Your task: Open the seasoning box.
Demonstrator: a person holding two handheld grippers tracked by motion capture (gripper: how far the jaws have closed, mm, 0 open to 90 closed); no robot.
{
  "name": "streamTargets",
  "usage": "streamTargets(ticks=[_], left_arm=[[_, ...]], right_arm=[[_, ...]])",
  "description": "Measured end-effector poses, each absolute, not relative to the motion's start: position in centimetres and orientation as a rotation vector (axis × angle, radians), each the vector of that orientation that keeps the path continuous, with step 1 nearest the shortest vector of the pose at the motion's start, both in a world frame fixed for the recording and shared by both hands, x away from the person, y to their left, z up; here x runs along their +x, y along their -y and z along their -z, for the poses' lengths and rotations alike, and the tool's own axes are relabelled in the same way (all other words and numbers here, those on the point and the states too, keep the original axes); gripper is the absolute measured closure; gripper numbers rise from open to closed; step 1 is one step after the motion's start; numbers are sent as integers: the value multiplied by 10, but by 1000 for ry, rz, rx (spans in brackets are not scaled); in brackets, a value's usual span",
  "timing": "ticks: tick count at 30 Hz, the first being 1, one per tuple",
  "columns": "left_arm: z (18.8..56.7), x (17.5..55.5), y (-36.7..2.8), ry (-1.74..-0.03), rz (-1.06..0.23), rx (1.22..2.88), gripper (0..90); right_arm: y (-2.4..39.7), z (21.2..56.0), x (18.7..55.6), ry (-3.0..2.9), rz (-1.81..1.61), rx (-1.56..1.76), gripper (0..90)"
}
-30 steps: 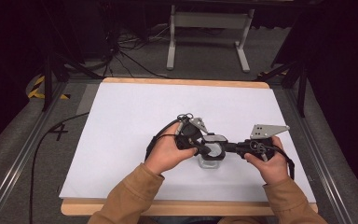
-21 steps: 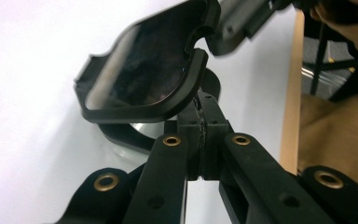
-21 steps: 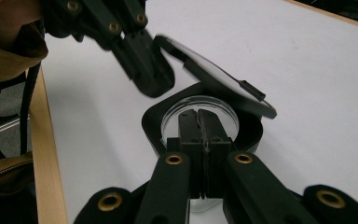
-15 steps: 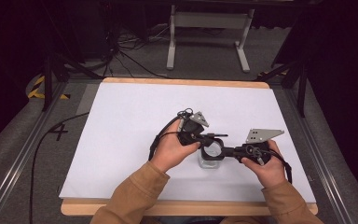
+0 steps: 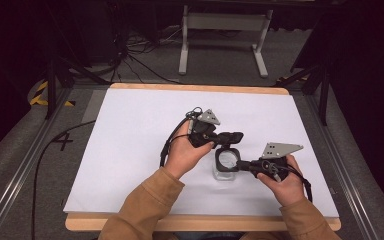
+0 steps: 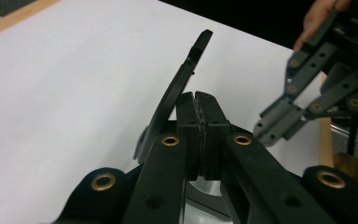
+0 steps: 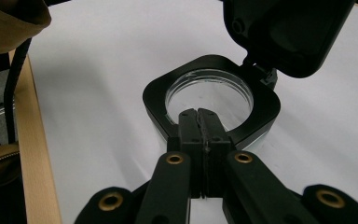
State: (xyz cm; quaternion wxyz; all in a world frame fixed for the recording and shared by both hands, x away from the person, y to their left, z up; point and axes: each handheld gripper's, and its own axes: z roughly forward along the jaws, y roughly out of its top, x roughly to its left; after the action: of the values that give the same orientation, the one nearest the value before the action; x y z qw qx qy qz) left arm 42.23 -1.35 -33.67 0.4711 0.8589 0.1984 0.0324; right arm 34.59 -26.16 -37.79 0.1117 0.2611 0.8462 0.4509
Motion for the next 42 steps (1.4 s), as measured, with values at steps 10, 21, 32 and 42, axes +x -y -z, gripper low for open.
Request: streamTargets(ticks=[10, 21, 32, 42], left_arm=[[344, 435, 12, -516, -93, 2043, 896], [348, 443, 14, -539, -96, 2003, 897], [345, 438, 12, -522, -115, 2008, 883], [329, 419, 2, -463, -153, 2044, 808]], right_arm=[[262, 380, 344, -2463, -1332, 756, 900], [262, 381, 342, -2440, -1333, 744, 900], [262, 382, 341, -2435, -1343, 745, 900], [262, 379, 343, -2460, -1326, 757, 900]])
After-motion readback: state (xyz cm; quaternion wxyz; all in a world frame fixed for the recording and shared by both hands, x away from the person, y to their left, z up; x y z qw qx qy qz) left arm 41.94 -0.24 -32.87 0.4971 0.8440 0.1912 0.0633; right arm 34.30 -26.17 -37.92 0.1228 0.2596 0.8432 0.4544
